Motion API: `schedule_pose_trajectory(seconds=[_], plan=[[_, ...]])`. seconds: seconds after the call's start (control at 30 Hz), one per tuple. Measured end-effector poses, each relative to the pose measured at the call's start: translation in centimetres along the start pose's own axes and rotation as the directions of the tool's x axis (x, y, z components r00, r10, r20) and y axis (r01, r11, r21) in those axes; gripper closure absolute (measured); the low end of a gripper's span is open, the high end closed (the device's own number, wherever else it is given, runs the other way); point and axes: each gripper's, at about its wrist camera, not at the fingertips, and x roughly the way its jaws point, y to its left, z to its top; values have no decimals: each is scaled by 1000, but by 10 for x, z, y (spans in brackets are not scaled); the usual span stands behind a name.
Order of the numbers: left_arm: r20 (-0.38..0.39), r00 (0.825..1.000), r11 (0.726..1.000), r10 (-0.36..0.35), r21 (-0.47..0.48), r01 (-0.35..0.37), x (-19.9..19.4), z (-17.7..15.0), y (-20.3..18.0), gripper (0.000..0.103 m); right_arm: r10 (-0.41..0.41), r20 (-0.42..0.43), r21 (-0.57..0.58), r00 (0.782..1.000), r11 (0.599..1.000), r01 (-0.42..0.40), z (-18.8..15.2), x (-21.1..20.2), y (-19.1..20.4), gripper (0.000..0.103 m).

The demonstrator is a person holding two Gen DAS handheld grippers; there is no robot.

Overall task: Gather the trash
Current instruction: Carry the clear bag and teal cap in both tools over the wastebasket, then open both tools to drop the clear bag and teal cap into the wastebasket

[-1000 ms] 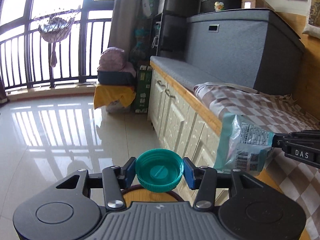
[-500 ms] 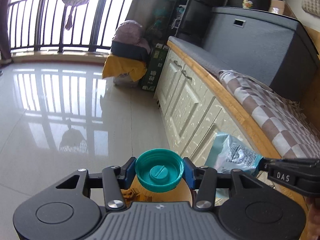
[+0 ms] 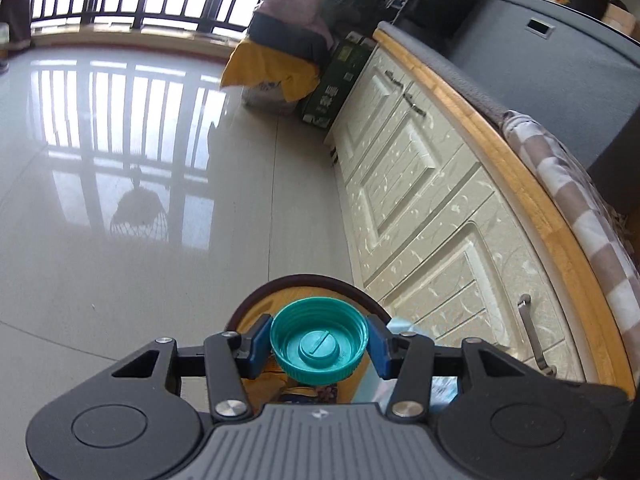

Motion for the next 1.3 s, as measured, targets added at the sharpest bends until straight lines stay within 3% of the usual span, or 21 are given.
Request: schedule_pose_trajectory(seconds=[0.3,0.47,0.57,0.6,0.63,0.7,0.73,0.87,1.0,1.17,1.3], plan=[[-97,995,1000,1,-11,-2,49,8,-3,53,80,-101,-118,992,989,-91,6,48,3,96],[-130,991,999,17,-27,-21,65,10,7,53,53,-145,-246,988,965,-88,1,70,22,94],[-154,988,999,12,-49,-20,72,9,11,53,114,-197,-232,974,960,-159,-3,82,29,94],[-161,987,999,13,-50,-22,74,8,11,53,152,-212,-219,965,955,-199,-5,84,31,86],[-168,986,998,16,-50,-25,75,7,12,53,198,-226,-202,954,948,-245,-6,85,32,71],[-182,983,998,20,-51,-30,78,6,14,53,272,-251,-167,929,933,-318,-8,85,36,60],[-187,982,998,21,-55,-32,79,4,16,53,285,-256,-158,924,931,-330,-9,85,37,60],[-204,979,998,22,-55,-34,81,2,18,53,266,-268,-87,926,951,-298,-4,87,24,59],[-234,972,998,32,-37,-41,85,0,20,53,157,-272,-48,949,983,-177,1,90,5,59],[-316,948,999,38,19,-33,98,-10,16,53,71,-267,15,961,997,-70,5,92,-20,54],[-369,929,998,25,55,-5,105,-18,11,53,61,-258,97,964,995,-37,8,91,-33,50]])
